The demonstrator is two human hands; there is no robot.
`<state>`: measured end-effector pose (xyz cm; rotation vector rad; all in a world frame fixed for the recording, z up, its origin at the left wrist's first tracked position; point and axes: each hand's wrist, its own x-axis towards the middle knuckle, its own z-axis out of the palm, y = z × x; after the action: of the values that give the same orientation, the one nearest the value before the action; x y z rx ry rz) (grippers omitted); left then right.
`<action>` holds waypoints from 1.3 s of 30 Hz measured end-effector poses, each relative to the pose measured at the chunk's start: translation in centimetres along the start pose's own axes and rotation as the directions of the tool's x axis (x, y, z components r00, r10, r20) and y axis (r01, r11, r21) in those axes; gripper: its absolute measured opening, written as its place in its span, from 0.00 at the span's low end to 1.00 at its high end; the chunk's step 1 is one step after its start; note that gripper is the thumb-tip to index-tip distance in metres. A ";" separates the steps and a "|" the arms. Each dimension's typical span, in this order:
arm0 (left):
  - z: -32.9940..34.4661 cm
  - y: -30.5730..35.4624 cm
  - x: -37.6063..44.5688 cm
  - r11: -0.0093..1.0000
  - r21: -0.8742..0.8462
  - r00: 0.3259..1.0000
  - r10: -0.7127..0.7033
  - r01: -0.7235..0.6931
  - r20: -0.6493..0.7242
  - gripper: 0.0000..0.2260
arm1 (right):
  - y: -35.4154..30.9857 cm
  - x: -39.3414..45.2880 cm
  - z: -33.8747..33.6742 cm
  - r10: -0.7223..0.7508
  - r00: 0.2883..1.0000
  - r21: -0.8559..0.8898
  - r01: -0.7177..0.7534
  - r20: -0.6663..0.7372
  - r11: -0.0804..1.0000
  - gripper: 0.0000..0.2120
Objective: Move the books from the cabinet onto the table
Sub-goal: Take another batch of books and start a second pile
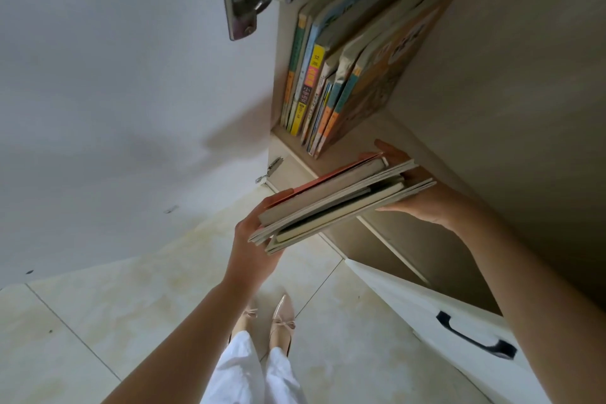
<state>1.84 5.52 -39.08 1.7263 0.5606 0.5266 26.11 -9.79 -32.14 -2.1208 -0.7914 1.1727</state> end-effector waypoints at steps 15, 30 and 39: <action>-4.8 6.4 -0.6 0.951 -0.088 0.949 -0.285 0.298 0.133 0.24 | -5.9 -5.2 0.4 0.142 0.989 0.167 -0.145 0.029 0.975 0.21; -10.9 25.8 -12.1 0.620 -0.600 0.713 -0.692 0.506 -0.113 0.09 | -20.0 -21.0 4.9 0.118 0.982 0.529 -0.178 0.146 0.830 0.14; -14.7 32.5 -22.2 0.553 -0.763 0.538 -0.777 0.335 -0.327 0.15 | -28.7 -23.9 10.8 -0.111 0.966 0.281 0.042 0.235 0.959 0.19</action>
<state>-21.62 -3.50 -5.45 0.5599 1.2685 0.6920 0.04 -6.31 -3.53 -1.7249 -0.7632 1.4352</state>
